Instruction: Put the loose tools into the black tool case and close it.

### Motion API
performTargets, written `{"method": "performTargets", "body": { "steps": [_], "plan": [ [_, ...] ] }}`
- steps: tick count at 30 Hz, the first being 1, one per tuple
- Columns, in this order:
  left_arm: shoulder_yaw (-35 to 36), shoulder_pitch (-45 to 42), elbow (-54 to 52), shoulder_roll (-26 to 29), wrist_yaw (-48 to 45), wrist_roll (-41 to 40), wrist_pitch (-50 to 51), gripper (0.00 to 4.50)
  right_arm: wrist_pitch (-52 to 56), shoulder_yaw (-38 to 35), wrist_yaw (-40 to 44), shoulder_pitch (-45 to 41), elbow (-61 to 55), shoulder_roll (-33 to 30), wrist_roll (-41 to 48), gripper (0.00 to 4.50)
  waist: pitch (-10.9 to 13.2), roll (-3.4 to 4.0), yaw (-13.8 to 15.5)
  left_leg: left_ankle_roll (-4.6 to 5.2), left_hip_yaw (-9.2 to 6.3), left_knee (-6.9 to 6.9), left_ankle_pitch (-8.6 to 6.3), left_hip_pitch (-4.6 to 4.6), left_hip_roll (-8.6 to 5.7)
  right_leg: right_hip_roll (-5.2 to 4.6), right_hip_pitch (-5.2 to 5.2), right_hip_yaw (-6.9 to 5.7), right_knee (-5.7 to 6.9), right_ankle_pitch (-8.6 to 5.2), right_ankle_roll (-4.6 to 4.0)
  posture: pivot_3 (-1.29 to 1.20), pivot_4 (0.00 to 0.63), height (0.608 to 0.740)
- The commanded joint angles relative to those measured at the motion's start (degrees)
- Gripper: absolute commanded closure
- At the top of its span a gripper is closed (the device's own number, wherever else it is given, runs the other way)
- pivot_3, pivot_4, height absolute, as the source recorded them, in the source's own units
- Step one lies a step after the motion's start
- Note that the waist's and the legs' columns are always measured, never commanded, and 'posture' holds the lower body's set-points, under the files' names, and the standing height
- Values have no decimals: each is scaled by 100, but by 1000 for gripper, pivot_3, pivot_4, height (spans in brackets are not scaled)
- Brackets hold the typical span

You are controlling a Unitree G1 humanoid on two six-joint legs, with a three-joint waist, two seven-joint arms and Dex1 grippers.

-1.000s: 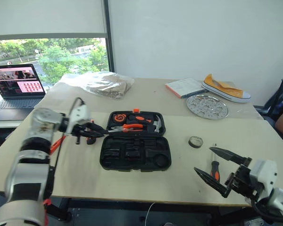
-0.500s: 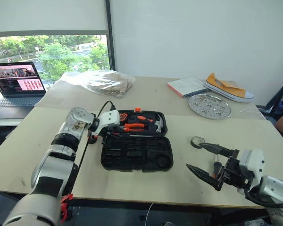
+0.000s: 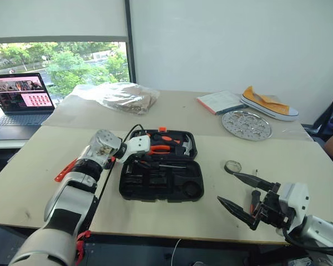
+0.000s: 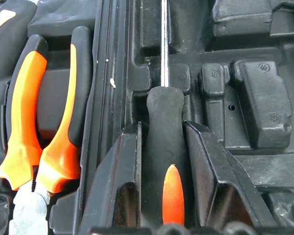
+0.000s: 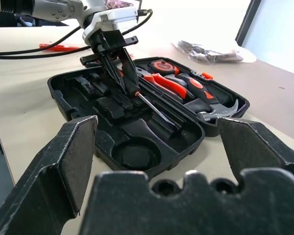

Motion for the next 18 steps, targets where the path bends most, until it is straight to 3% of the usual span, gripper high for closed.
{"method": "performTargets", "body": {
  "steps": [1,16,18],
  "plan": [
    [-104,-56,-101,150,123,163,77,3644,-133,-94,-30,31,-243,36,4,0,0,0,-3,0,0,4,0,0,0,0,0,1,4,0,0,0,150,740],
    [-145,173,-286,217,36,56,299,3644,-136,-13,30,-80,-130,81,-11,0,0,1,-2,1,-1,42,-1,1,1,1,5,5,24,0,0,0,150,740],
    [-55,198,-310,183,68,-57,240,2639,-138,-12,40,-87,-117,82,-9,0,0,1,-1,3,-3,42,-2,1,1,1,5,4,25,0,0,0,150,740]
  ]
}}
